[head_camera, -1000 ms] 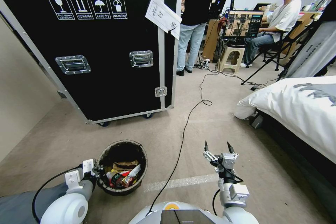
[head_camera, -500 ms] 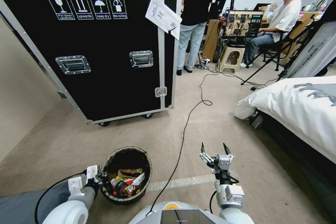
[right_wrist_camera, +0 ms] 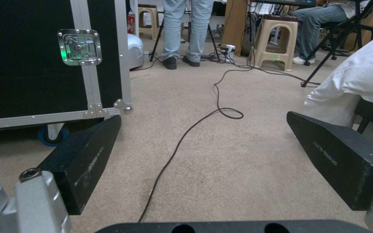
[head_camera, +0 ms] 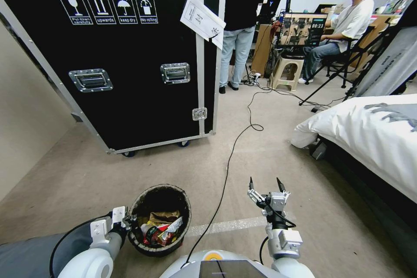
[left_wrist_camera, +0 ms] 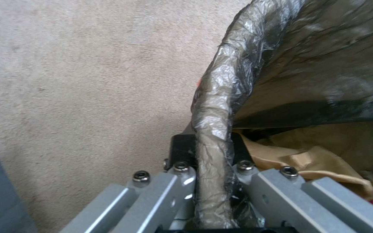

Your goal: Pick up the trash bin, then pick up the garbage from the floor and place it into the trash bin.

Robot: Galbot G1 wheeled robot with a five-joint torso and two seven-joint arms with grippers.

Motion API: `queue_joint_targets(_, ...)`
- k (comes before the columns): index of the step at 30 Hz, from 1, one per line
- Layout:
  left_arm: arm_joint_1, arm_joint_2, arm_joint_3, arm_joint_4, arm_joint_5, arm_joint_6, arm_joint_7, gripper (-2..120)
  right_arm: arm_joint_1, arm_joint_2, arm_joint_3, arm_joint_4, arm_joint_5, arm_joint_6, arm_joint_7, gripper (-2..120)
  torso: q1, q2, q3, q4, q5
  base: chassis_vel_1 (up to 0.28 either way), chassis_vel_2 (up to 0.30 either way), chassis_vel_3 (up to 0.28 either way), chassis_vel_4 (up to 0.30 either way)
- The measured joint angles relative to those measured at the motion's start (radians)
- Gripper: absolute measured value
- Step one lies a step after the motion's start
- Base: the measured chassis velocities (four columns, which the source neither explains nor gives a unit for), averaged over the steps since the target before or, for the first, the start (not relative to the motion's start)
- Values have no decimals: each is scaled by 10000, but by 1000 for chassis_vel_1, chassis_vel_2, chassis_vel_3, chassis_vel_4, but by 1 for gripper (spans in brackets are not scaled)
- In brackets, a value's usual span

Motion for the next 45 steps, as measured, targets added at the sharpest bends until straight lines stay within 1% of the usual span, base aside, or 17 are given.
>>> queue_joint_targets(1, 0, 0, 0, 0, 0, 0, 0, 12, 0, 0, 0, 0, 0, 0, 0, 100, 0, 0, 0, 0, 0, 0, 0, 0, 0)
queue_joint_targets(3, -38, 0, 0, 48, 74, 0, 122, 23, -4, 3, 2, 7, -9, 0, 0, 100, 0, 0, 0, 0, 0, 0, 0, 0, 0)
queue_joint_targets(5, -47, 0, 0, 56, 85, -1, 138, 25, -6, 4, 2, 9, -11, 0, 0, 100, 0, 0, 0, 0, 0, 0, 0, 0, 0)
queue_joint_targets(8, -118, -17, 3, 114, 234, 0, 410, 43, -31, 7, 5, 36, -52, -3, 0, 100, 0, 0, 0, 0, -1, 0, 0, 0, 0)
queue_joint_targets(10, -128, -22, -4, 120, 255, -1, 492, 46, -33, 9, 4, 39, -64, -4, -1, 100, 0, 0, 0, 0, -1, 0, 0, 0, 0)
queue_joint_targets(11, -136, -23, -26, 122, 277, -1, 591, 53, -36, 14, -3, 43, -93, -6, -4, 100, 0, 0, 0, 0, 0, 0, 0, 0, 0)
queue_joint_targets(12, -136, -23, -26, 122, 277, -1, 591, 53, -36, 14, -3, 43, -93, -6, -4, 100, 0, 0, 0, 0, 0, 0, 0, 0, 0)
queue_joint_targets(14, -141, -26, -47, 116, 279, -1, 651, 63, -43, 29, -25, 49, -137, -9, -8, 100, 0, 0, 0, 0, -1, 0, 0, 0, 0)
queue_joint_targets(15, -141, -26, -47, 116, 279, -1, 651, 63, -43, 29, -25, 49, -137, -9, -8, 100, 0, 0, 0, 0, -1, 0, 0, 0, 0)
queue_joint_targets(17, -185, -30, -87, 104, 315, -1, 685, 74, -59, 50, -61, 57, -196, -11, -11, 100, 0, 0, 0, 0, -1, 0, 0, 0, 0)
queue_joint_targets(18, -185, -30, -87, 104, 315, -1, 685, 74, -59, 50, -61, 57, -196, -11, -11, 100, 0, 0, 0, 0, -1, 0, 0, 0, 0)
queue_joint_targets(19, -216, -28, -105, 96, 329, 0, 687, 81, -65, 57, -87, 59, -223, -10, -12, 100, 0, -1, 0, 0, -1, 0, 0, 0, 0)
queue_joint_targets(21, -240, -24, -117, 82, 331, -1, 688, 84, -69, 61, -110, 63, -239, -12, -13, 100, 0, -2, 0, 0, -1, 0, 0, 0, 0)
queue_joint_targets(23, -341, -16, -167, 14, 333, -1, 690, 94, -70, 63, -159, 76, -258, -26, -18, 100, 0, -1, 0, 1, -1, 0, 0, 0, 0)
queue_joint_targets(26, -502, 13, -218, -112, 332, 0, 669, 99, -71, 58, -192, 89, -260, -47, -26, 100, 0, -1, 0, 0, -1, 0, 0, 0, 0)
queue_joint_targets(36, -816, 265, -327, -533, 379, 2, 566, 100, -38, 12, -203, 128, -227, -102, -32, 100, 0, -1, 0, 0, -1, 0, 0, 0, 0)
queue_joint_targets(45, -922, 402, -604, -987, 366, 5, 1, 100, -17, -51, -198, 238, -133, -100, -26, 100, 0, -1, 0, 0, -1, 0, 0, 0, 0)
